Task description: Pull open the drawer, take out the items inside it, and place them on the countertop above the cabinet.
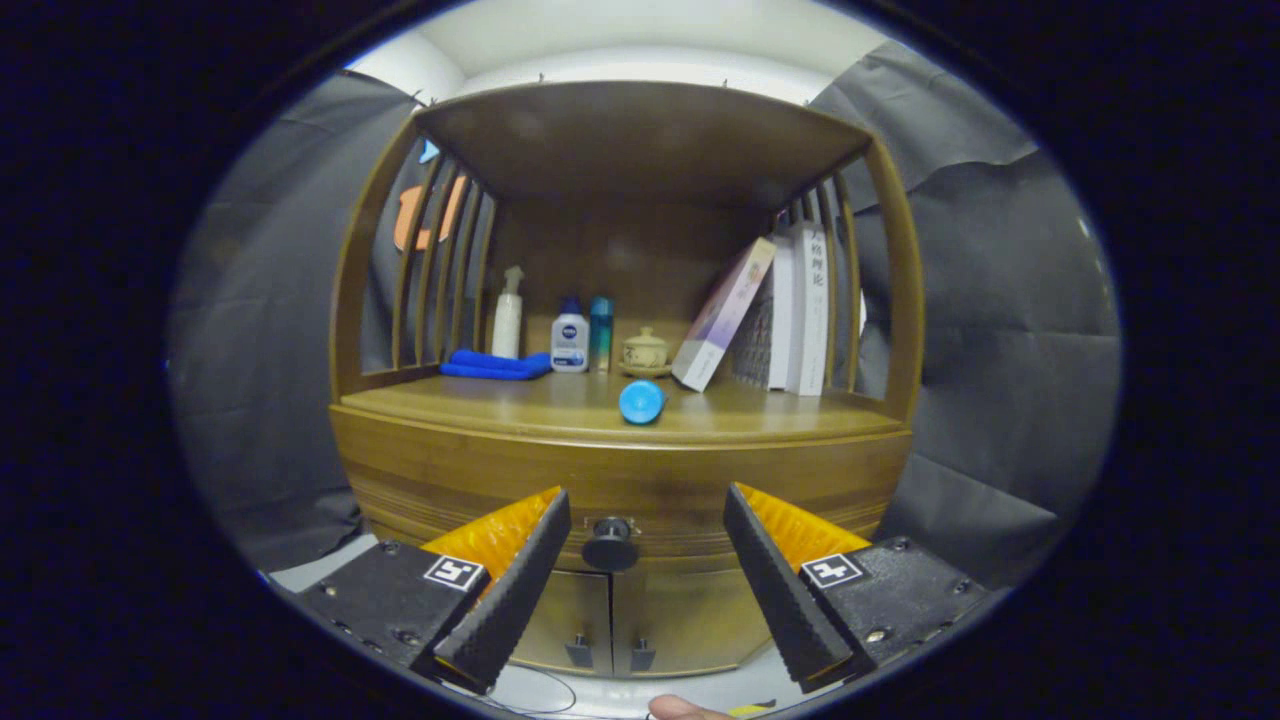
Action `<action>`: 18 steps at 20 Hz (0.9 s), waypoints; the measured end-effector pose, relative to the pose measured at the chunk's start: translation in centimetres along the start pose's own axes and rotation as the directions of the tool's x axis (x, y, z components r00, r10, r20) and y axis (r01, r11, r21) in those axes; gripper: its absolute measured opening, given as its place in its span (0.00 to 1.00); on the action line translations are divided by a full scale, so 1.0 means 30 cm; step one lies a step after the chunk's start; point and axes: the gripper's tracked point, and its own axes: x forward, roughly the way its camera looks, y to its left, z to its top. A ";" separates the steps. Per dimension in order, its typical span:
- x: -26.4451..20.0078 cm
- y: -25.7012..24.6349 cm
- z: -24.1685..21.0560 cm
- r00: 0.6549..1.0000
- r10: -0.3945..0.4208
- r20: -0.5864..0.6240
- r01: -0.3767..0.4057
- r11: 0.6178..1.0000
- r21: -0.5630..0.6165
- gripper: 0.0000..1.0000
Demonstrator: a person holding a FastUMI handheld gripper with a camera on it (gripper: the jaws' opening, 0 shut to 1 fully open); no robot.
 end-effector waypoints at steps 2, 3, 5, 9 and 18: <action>-0.103 0.010 0.047 1.000 0.022 0.018 -0.022 0.999 0.027 1.00; -0.152 0.016 0.072 0.999 0.031 0.024 -0.032 0.999 0.032 1.00; -0.227 0.019 0.108 0.999 0.039 0.032 -0.041 0.998 0.044 1.00; -0.346 0.031 0.174 0.997 0.059 0.054 -0.062 0.996 0.064 1.00; -0.386 0.026 0.169 0.998 0.054 0.045 -0.056 0.998 0.043 1.00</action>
